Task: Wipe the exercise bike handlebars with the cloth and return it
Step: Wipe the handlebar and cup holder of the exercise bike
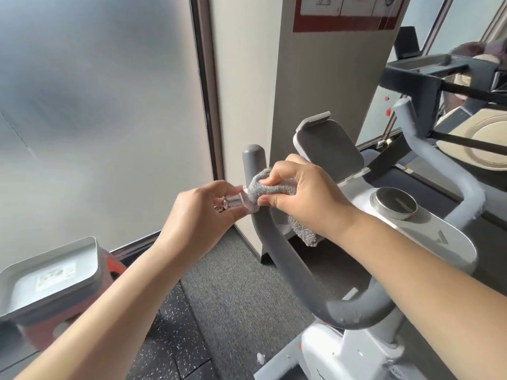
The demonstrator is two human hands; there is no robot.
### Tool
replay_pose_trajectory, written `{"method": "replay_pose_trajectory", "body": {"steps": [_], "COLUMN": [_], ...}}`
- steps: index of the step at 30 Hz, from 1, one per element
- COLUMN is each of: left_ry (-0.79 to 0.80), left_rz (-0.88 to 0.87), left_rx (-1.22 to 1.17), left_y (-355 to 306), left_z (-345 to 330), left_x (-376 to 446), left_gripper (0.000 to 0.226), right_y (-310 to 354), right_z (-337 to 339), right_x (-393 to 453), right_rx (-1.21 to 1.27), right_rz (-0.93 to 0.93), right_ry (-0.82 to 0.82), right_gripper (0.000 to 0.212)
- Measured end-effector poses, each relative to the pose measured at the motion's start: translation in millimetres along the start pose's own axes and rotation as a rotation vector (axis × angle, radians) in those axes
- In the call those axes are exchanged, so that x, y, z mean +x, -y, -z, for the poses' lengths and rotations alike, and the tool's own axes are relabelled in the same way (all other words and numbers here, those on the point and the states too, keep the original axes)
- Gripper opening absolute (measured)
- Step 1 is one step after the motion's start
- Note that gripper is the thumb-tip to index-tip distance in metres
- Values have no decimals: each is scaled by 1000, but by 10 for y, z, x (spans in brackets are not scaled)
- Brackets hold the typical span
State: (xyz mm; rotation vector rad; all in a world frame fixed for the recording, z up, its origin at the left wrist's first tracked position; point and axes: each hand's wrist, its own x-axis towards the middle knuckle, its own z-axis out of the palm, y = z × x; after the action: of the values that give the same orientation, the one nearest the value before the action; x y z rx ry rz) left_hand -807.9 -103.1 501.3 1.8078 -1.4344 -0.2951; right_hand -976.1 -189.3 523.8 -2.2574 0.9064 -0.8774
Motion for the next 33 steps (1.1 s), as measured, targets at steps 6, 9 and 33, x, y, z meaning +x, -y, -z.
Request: {"method": "replay_pose_trajectory", "body": {"steps": [6, 9, 33], "left_ry": [37, 44, -12], "left_rz": [-24, -40, -147], "left_rx": [32, 46, 54], "left_y": [-7, -8, -57], "left_z": [19, 30, -65], "left_x": [-4, -31, -146], "left_gripper": [31, 35, 36], "right_y": [40, 94, 95], "right_z": [-31, -94, 31], "right_x": [-43, 13, -422], "right_rx": [84, 16, -117], "right_rz": [-67, -34, -183], "right_ry": [-83, -141, 71], "right_gripper": [23, 26, 19]}}
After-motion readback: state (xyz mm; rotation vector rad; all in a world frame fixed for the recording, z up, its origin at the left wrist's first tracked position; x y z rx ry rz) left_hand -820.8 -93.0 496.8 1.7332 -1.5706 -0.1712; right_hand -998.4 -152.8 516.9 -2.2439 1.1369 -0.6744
